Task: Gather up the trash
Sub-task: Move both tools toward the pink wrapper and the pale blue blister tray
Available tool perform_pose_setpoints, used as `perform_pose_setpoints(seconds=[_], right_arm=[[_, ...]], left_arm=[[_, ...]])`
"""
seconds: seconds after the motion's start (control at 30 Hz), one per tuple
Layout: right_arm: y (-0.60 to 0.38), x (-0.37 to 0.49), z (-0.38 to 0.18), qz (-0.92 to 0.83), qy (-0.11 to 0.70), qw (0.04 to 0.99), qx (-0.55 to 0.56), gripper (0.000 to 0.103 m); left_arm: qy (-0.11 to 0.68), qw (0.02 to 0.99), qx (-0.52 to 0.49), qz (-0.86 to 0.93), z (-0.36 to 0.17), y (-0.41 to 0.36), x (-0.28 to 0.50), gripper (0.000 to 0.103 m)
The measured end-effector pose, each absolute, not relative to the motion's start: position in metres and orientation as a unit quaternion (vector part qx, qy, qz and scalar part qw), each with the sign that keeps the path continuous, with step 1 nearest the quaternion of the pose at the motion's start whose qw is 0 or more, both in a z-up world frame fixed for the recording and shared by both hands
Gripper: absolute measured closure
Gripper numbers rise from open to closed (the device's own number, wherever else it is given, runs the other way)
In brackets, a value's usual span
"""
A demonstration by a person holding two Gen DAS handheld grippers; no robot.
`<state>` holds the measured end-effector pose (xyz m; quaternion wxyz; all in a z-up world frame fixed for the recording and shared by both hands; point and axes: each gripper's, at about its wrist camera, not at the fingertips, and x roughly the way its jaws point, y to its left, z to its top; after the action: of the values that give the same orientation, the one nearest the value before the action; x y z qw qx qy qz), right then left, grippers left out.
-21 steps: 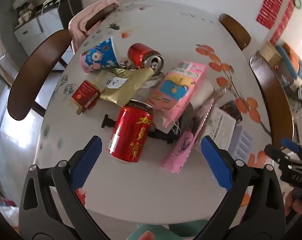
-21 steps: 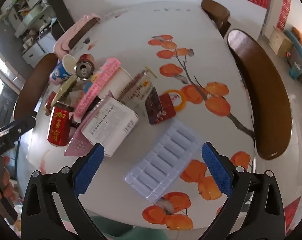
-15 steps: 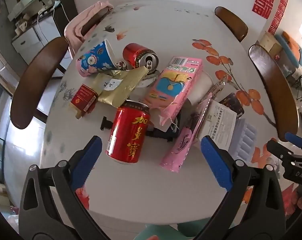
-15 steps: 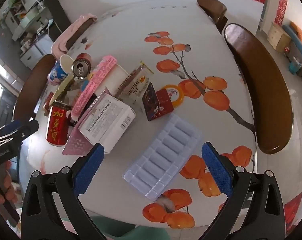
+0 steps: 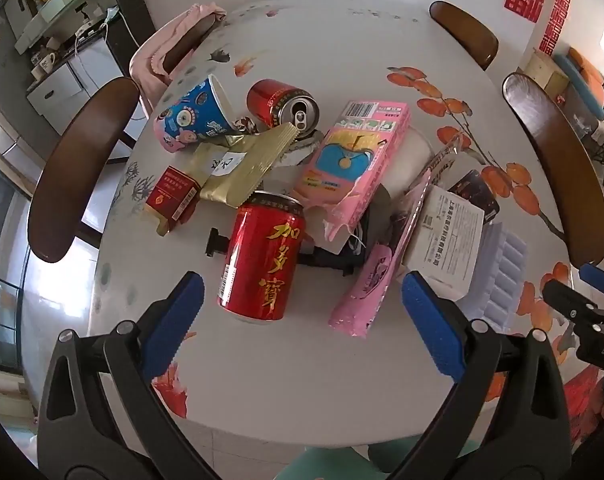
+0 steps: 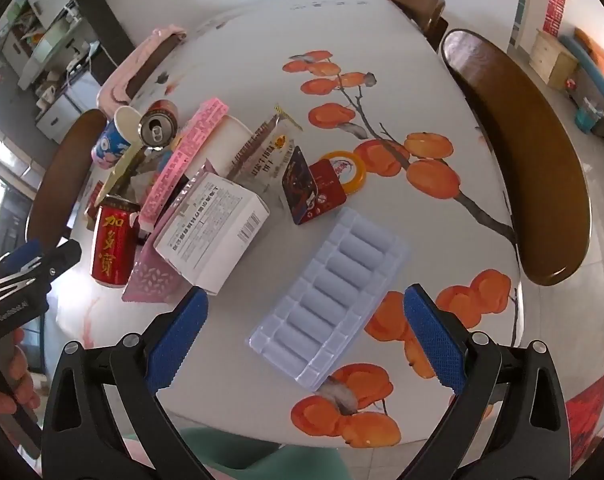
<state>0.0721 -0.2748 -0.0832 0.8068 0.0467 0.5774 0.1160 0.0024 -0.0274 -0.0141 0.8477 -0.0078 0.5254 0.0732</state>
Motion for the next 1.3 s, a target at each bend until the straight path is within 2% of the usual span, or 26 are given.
perform_pose_setpoints(seconds=[0.73, 1.3], right_arm=[[-0.280, 0.072, -0.101, 0.100, 0.595, 0.796, 0.053, 0.006], [-0.283, 0.085, -0.142, 0.072, 0.647, 0.753, 0.095, 0.006]], left_arm=[[0.544, 0.837, 0.004, 0.060, -0.034, -0.037, 0.010, 0.007], [0.586, 0.809, 0.038, 0.035, -0.073, -0.049, 0.023, 0.007]])
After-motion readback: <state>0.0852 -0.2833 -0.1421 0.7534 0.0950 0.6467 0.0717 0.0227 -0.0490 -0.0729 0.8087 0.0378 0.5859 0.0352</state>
